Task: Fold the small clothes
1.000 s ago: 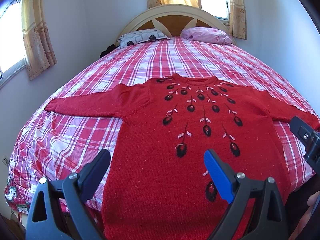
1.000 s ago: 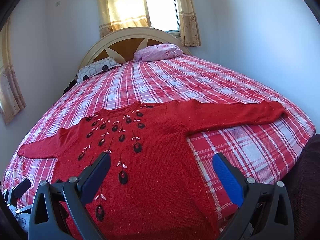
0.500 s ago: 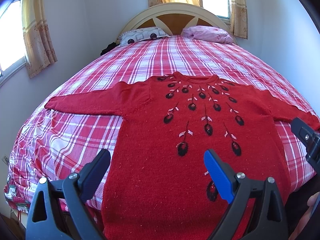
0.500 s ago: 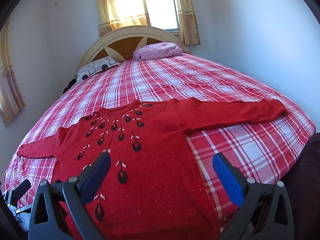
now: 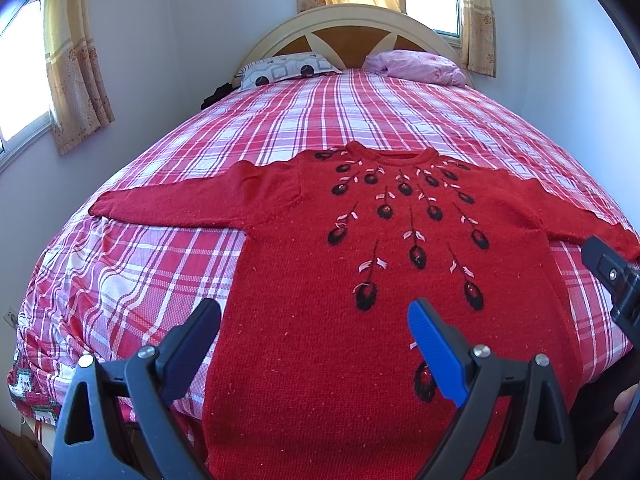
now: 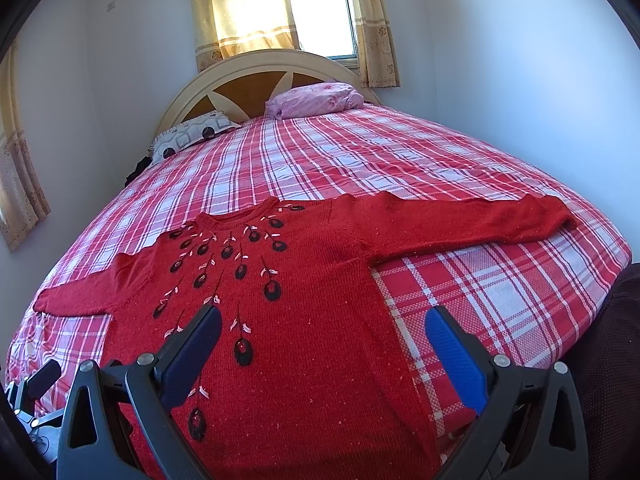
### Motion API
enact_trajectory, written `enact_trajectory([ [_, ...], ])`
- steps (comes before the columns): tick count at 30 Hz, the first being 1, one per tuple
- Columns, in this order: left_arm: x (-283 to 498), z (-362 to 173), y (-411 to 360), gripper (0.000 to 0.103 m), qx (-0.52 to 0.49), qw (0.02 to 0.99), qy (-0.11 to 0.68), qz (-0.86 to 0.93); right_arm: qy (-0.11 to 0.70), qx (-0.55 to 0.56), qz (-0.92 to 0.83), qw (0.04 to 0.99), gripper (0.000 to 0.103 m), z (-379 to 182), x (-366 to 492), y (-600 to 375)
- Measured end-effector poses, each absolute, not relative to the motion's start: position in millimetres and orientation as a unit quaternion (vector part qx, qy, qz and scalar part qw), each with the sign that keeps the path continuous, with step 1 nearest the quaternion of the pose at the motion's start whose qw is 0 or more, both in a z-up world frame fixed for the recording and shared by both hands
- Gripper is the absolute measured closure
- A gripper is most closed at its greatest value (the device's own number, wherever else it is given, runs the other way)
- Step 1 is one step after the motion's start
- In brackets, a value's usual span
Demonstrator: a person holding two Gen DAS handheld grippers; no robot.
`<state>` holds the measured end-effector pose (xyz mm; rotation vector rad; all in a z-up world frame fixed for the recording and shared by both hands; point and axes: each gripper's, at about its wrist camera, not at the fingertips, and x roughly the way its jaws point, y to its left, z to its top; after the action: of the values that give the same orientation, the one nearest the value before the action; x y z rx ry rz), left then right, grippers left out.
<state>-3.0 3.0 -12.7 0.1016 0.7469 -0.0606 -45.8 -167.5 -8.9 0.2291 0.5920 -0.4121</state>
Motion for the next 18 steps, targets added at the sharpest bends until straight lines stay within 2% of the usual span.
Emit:
enact_trajectory([
  [18,4,-24,1,0.006,0.05,0.922,0.382,-0.031,0.304,0.128,-0.203,0.922,0.001,-24,-38,-177],
])
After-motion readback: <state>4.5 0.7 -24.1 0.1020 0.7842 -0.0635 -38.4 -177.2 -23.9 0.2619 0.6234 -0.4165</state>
